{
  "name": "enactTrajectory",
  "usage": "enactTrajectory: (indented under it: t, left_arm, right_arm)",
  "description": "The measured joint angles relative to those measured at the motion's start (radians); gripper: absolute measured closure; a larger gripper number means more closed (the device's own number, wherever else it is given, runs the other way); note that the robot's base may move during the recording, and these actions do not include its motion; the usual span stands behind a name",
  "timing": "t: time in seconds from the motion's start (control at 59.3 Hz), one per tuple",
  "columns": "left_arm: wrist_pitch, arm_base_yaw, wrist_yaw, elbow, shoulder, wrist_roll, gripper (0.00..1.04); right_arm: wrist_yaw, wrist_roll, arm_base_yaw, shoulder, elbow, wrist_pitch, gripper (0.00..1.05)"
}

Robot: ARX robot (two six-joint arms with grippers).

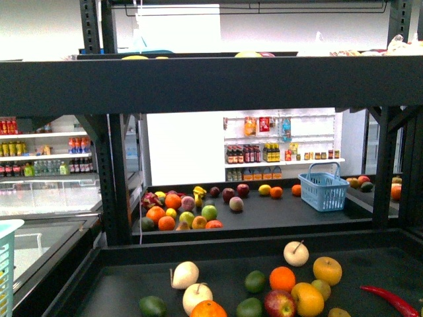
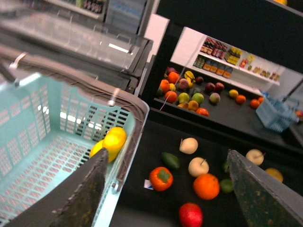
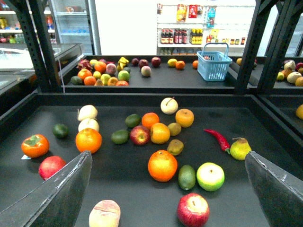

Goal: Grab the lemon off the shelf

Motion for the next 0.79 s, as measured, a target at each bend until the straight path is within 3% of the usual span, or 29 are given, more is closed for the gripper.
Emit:
enactTrajectory:
  t: [0.067,0.118,0.152,0.202,0.27,0.388,0.793]
  left_arm:
    - [-0.112,-0.082,-0.06,-0.086,-0.196,0.109,0.4]
    - [-0.197,-0.209,-0.217,-0.144,-0.346,0.166,0.51]
    - [-0.205,-0.331,-0.351,-0.175,-0.417,0.186,0.58]
    - [-0.199,-0.47,-0.464,-0.204,-0.472,0.204,0.67]
    - [-0.18,-0.567,-0.524,-0.248,-0.51,0.218,0.8]
    - [-0.155,-0.589,-0.546,-0.333,-0.548,0.225,1.03]
    - [-0.104,-0.591,-0.546,-0.482,-0.647,0.231,1.02]
  right_arm:
    - [-0.001,0.0,0.0,0.0,0.0,0.0,0.07]
    - [0.0,0.0,0.0,0.0,0.0,0.0,0.07]
    - [0.0,0.0,0.0,0.0,0.0,0.0,0.07]
    - [0.0,0.0,0.0,0.0,0.0,0.0,0.07]
    - [0.0,0.0,0.0,0.0,0.0,0.0,0.07]
    - [-0.002,0.0,0.0,0.0,0.0,0.0,0.07]
    - [0.0,0.0,0.0,0.0,0.0,0.0,0.07]
